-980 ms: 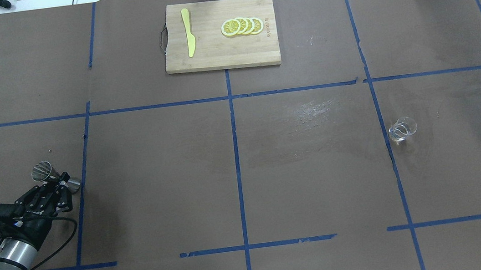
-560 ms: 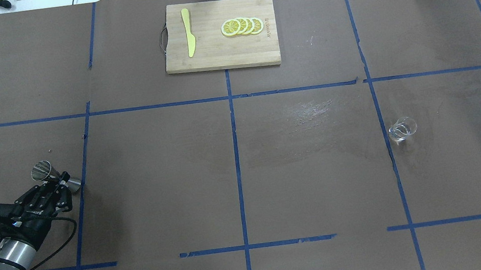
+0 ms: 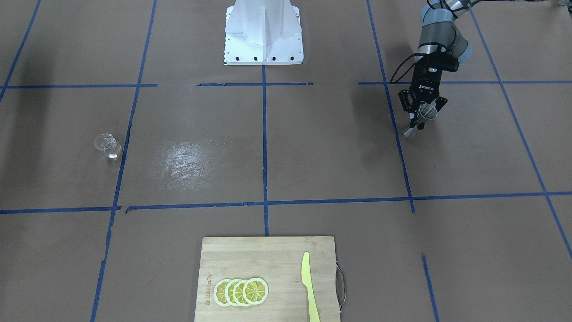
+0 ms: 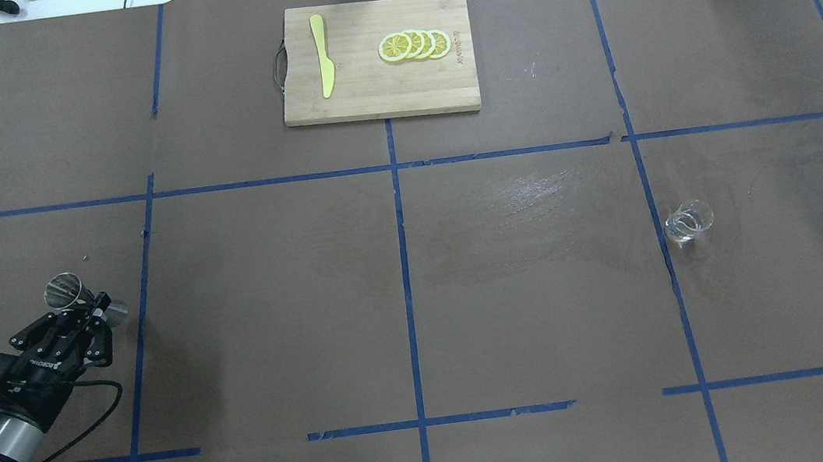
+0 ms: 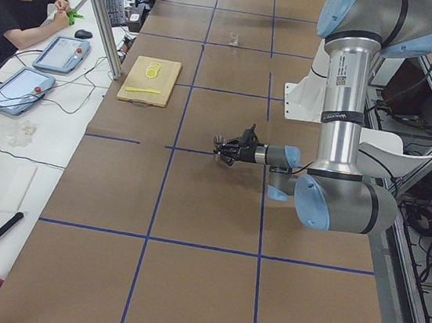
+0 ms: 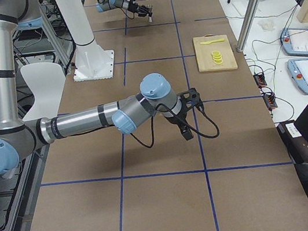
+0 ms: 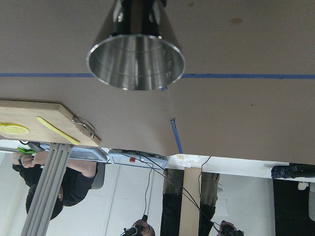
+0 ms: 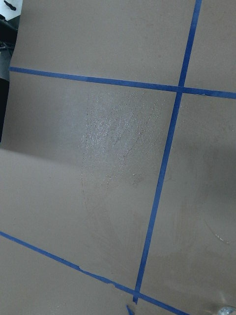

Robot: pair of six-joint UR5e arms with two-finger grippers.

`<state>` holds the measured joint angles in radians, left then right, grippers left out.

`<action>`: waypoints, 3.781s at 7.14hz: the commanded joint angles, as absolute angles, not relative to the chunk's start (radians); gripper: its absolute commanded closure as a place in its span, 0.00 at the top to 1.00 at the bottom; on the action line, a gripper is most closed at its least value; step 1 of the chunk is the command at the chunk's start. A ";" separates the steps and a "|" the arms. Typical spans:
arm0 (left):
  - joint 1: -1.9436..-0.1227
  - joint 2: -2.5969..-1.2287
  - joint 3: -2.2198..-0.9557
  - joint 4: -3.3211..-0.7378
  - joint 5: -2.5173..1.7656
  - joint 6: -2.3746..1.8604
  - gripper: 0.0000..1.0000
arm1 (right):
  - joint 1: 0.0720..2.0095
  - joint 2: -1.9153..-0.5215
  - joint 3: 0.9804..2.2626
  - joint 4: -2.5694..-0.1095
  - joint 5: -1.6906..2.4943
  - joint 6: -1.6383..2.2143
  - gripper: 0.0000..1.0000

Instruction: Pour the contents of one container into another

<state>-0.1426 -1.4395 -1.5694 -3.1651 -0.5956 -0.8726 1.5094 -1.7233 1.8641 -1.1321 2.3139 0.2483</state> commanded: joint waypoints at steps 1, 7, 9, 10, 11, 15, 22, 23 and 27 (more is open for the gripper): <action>-0.143 -1.445 -1.574 -3.380 -0.691 -0.653 0.00 | 1.509 -1.723 1.864 -1.132 2.313 0.249 1.00; -0.299 -1.528 -1.568 -3.568 -1.184 -0.302 0.00 | 1.509 -1.717 1.862 -1.132 2.313 0.265 1.00; -0.409 -1.555 -1.566 -3.525 -1.427 -0.174 0.00 | 1.509 -1.717 1.862 -1.132 2.315 0.265 1.00; -0.463 -1.633 -1.566 -3.443 -1.531 -0.125 0.00 | 1.509 -1.717 1.862 -1.134 2.313 0.265 1.00; -0.478 -1.708 -1.566 -3.337 -1.572 -0.117 0.00 | 1.509 -1.717 1.862 -1.134 2.313 0.264 1.00; -0.479 -1.958 -1.562 -3.047 -1.583 -0.173 0.00 | 1.509 -1.723 1.861 -1.134 2.313 0.265 1.00; -0.471 -2.237 -1.376 -2.924 -1.842 -0.099 0.00 | 1.509 -1.726 1.864 -1.134 2.315 0.270 1.00; -0.471 -2.238 -1.373 -2.930 -1.841 -0.098 0.00 | 1.509 -1.724 1.865 -1.134 2.315 0.281 1.00; -0.476 -2.233 -1.373 -2.935 -1.813 -0.101 0.00 | 1.391 -1.717 1.962 -1.021 2.289 0.698 1.00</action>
<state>-0.4747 -2.2343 -1.3730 -2.9342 -1.8257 -0.1008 1.4601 -1.7177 1.9286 -1.0917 2.3083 0.5151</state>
